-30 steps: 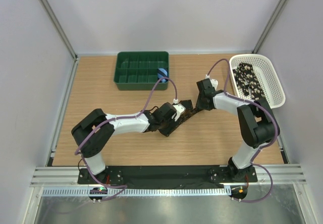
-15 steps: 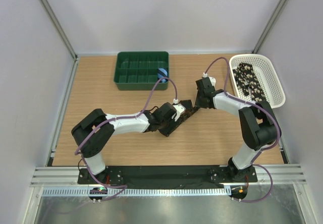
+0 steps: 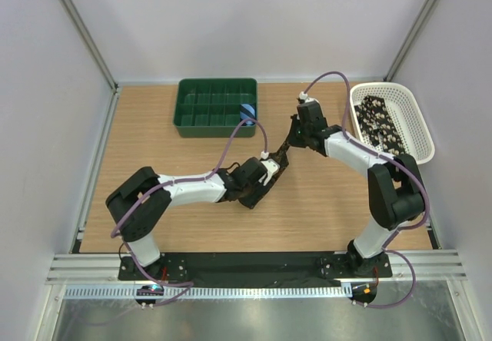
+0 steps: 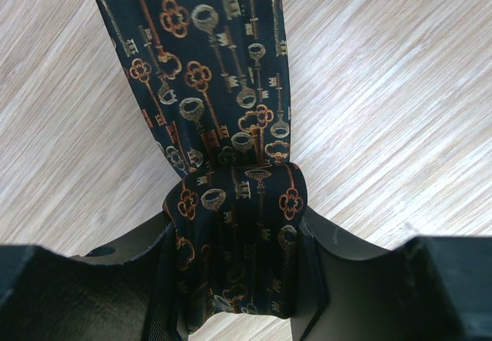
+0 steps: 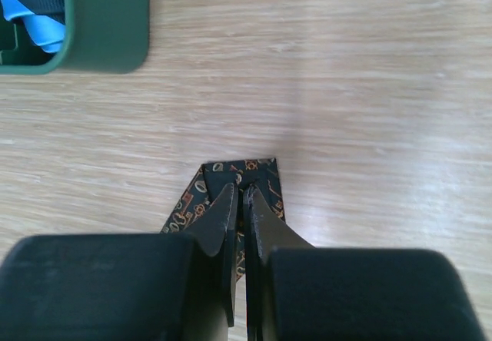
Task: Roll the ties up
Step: Roll the tie
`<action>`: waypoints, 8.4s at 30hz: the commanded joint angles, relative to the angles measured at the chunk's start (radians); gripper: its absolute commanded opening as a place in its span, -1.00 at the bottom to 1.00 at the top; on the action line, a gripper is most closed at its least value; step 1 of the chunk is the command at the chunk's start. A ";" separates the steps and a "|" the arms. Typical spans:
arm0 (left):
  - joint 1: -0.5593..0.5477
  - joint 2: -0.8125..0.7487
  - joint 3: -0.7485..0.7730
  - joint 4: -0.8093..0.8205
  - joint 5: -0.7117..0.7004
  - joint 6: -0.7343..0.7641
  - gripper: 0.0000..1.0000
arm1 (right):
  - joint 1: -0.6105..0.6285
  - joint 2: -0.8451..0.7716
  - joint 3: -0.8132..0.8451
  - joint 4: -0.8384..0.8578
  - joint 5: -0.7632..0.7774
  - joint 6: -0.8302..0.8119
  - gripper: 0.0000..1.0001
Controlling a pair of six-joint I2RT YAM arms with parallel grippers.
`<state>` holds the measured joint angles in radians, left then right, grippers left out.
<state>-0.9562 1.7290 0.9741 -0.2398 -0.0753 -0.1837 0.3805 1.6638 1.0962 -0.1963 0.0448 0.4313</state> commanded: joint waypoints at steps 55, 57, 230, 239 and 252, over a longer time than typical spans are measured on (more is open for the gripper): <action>0.105 0.314 0.343 -0.525 0.230 -0.040 -0.36 | 0.176 -0.883 -0.648 0.259 -0.123 -0.173 -0.01; 0.111 0.333 0.374 -0.553 0.236 -0.033 -0.38 | 0.231 -0.891 -0.647 0.256 -0.074 -0.196 -0.04; 0.105 0.486 0.785 -1.078 0.313 0.056 -0.35 | 1.055 0.573 0.366 -0.538 1.023 -0.409 0.36; 0.106 0.478 0.814 -1.130 0.312 0.059 -0.38 | 1.029 0.562 0.361 -0.543 1.087 -0.470 0.40; 0.105 0.492 0.798 -1.119 0.356 0.064 -0.37 | 0.997 0.571 0.335 -0.489 1.035 -0.506 -0.09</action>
<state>-0.8413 2.2177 1.7672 -1.2671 0.2111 -0.1223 1.4071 2.2410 1.4399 -0.7277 1.1225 -0.0841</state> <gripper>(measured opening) 0.422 0.509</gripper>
